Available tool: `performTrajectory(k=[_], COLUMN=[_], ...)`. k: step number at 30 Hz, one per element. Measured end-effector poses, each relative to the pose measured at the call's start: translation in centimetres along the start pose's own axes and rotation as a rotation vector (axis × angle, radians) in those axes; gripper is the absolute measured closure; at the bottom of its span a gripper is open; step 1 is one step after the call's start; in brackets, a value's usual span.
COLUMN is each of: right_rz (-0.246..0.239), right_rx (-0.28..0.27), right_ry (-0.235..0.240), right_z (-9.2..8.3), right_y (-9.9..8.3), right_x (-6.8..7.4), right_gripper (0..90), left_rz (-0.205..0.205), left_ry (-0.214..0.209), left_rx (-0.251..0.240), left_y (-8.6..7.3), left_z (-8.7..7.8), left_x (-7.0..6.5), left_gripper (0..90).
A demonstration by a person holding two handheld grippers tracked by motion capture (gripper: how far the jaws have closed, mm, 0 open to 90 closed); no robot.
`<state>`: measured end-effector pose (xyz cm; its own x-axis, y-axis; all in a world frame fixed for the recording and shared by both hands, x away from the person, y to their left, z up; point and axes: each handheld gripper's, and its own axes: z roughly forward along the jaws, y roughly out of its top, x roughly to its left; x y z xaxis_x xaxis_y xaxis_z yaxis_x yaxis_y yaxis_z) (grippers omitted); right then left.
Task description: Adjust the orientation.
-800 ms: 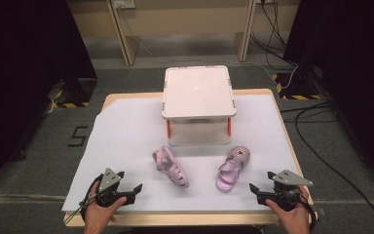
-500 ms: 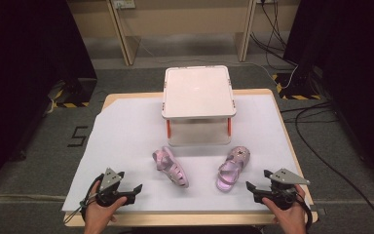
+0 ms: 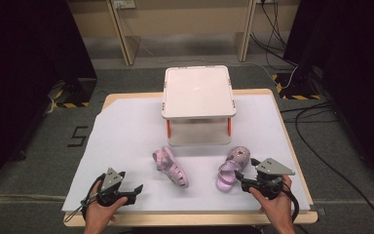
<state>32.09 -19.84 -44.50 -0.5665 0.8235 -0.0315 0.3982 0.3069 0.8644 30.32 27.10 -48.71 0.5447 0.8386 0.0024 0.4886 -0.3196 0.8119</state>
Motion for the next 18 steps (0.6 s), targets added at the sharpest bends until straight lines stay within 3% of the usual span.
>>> performTrajectory(k=[7, 10, 12, 13, 18], right_rz=[-0.051, -0.106, -0.123, -0.132, -0.141], right_rx=[0.055, 0.094, 0.108, 0.112, 0.126], right_ry=[-0.012, -0.033, -0.03, -0.034, -0.021], right_z=[1.7, 2.2, 2.1, 2.0, 1.6], right_y=[-0.1, -0.4, -0.6, -0.6, -0.6], right_x=[1.1, 1.4, 1.4, 1.3, 0.8], right_gripper=[32.8, 39.6, 48.7, 49.0, 60.2], left_rz=[0.013, 0.015, 0.014, 0.013, 0.014], left_ry=[-0.008, -0.008, -0.007, -0.007, -0.01], left_rx=[0.005, 0.009, 0.008, 0.008, 0.009], left_y=[0.0, 0.0, 0.0, 0.0, 0.1], left_z=[0.1, 0.0, 0.0, 0.0, 0.0], left_x=[-0.2, -0.1, -0.1, -0.1, -0.1], left_gripper=[15.5, 15.5, 15.6, 15.6, 15.7])
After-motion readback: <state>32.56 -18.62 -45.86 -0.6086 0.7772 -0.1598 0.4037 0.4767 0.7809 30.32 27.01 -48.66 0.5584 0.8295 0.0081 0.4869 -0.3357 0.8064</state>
